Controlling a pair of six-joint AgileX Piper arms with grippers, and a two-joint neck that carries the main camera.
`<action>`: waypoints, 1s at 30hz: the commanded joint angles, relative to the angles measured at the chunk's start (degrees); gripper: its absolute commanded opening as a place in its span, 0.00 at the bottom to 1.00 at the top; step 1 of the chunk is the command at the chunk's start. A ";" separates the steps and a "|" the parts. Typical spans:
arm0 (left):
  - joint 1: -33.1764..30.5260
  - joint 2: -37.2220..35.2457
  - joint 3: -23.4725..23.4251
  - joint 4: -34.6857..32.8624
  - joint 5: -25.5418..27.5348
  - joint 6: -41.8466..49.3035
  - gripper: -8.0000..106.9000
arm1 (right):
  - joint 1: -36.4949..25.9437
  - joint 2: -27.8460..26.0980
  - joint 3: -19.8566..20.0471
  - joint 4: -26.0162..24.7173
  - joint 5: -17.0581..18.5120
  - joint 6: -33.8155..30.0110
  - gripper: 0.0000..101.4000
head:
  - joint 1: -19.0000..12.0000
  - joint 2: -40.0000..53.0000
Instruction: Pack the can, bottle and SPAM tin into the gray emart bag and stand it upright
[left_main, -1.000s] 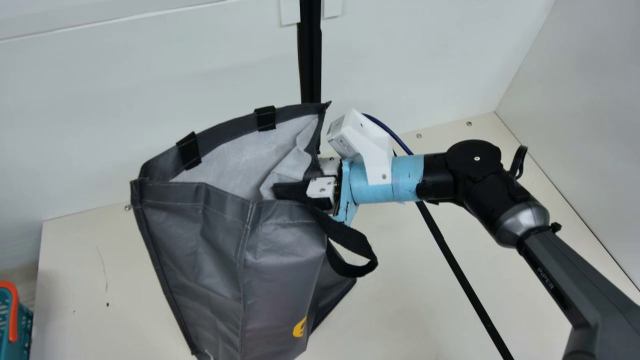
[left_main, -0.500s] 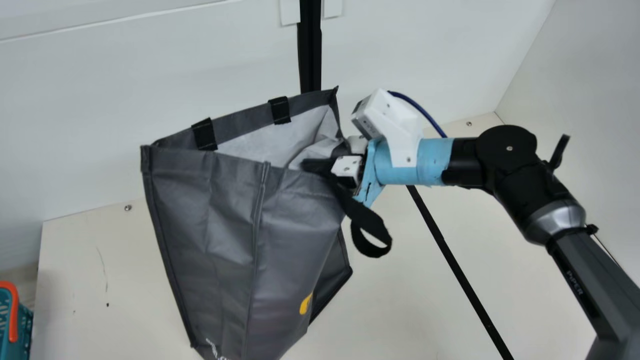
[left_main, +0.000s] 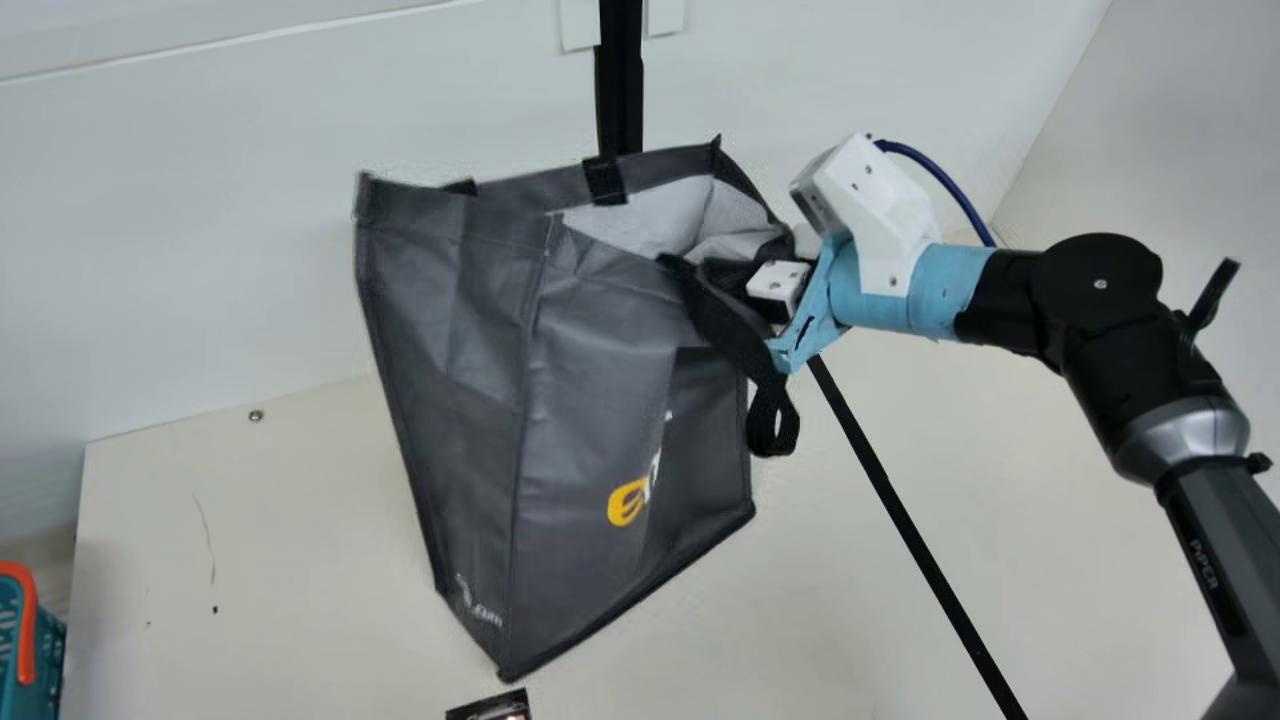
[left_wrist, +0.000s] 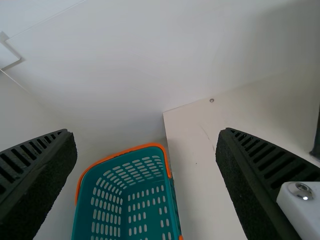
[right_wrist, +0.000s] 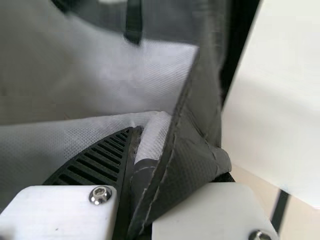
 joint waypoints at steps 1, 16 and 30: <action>0.00 0.00 0.00 0.00 0.00 0.00 0.85 | -0.81 -0.22 -0.30 -0.59 -0.63 0.26 0.00 | -1.30 -0.05; 0.00 0.00 0.00 0.00 0.00 0.00 0.85 | -8.89 -0.59 -3.90 -4.86 -1.75 1.68 0.00 | -1.30 -0.05; 0.00 0.00 0.00 0.00 0.00 0.00 0.85 | -19.87 0.70 -8.42 -6.72 0.55 0.13 0.00 | -1.30 -0.05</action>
